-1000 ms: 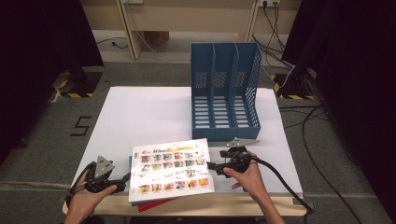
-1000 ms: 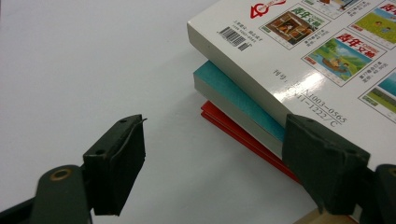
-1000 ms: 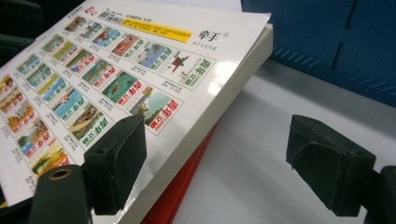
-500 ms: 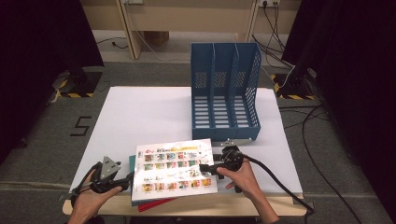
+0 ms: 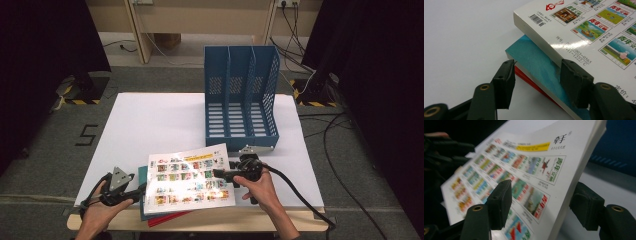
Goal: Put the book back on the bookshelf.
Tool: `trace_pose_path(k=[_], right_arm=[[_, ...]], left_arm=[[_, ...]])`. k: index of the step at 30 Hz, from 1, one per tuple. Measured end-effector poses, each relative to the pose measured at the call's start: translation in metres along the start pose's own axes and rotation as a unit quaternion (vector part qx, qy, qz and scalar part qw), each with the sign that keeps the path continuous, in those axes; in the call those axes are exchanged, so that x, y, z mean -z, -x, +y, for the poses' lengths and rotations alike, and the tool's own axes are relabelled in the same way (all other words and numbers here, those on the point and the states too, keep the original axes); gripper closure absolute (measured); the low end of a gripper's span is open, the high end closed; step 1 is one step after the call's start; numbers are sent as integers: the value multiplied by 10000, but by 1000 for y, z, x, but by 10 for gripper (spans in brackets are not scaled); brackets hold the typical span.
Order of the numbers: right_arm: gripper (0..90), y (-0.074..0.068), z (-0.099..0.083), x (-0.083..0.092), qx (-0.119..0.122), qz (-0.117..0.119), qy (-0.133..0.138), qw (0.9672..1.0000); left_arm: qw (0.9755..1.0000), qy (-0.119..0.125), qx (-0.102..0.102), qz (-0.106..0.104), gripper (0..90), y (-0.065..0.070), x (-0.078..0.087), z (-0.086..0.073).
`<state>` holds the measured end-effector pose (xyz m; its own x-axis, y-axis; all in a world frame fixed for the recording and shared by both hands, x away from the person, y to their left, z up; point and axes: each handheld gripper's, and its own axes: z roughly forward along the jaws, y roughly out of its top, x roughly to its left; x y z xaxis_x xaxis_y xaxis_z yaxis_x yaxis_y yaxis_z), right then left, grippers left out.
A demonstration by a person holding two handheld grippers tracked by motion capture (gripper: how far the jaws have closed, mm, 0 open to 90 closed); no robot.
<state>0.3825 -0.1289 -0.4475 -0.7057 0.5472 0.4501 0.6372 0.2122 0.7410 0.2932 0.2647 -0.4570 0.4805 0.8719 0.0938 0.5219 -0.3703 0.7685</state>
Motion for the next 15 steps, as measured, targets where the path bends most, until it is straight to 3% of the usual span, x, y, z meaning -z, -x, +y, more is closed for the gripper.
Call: trace_pose_path(k=[2, 4, 5, 8, 10, 13, 15], right_arm=[[392, 1, 0, -1, -21, -13, -14, 10000], [414, 6, -1, -4, 92, -243, -209, 9994], [369, 9, -3, -9, 49, -345, -331, 9988], [349, 10, -3, -9, -36, -325, -402, 9987], [276, 12, -4, -9, -183, -334, -501, 9980], [266, 19, -12, -7, -556, -99, -480, 9972], [266, 20, -15, -7, -619, 57, -513, 9967]], left_arm=[[10000, 2, -17, 16, 458, 1, -1, 1], [10000, 8, -27, 43, 445, 1, -1, 1], [9999, 14, -43, 108, 402, 1, -1, 1], [9999, 14, -37, 137, 338, -1, -2, 1], [9999, 26, -10, 161, 318, -2, -2, 0], [9998, 31, -8, 171, 316, -2, -2, 0], [9998, 21, -10, 203, 315, -1, -2, 0]])
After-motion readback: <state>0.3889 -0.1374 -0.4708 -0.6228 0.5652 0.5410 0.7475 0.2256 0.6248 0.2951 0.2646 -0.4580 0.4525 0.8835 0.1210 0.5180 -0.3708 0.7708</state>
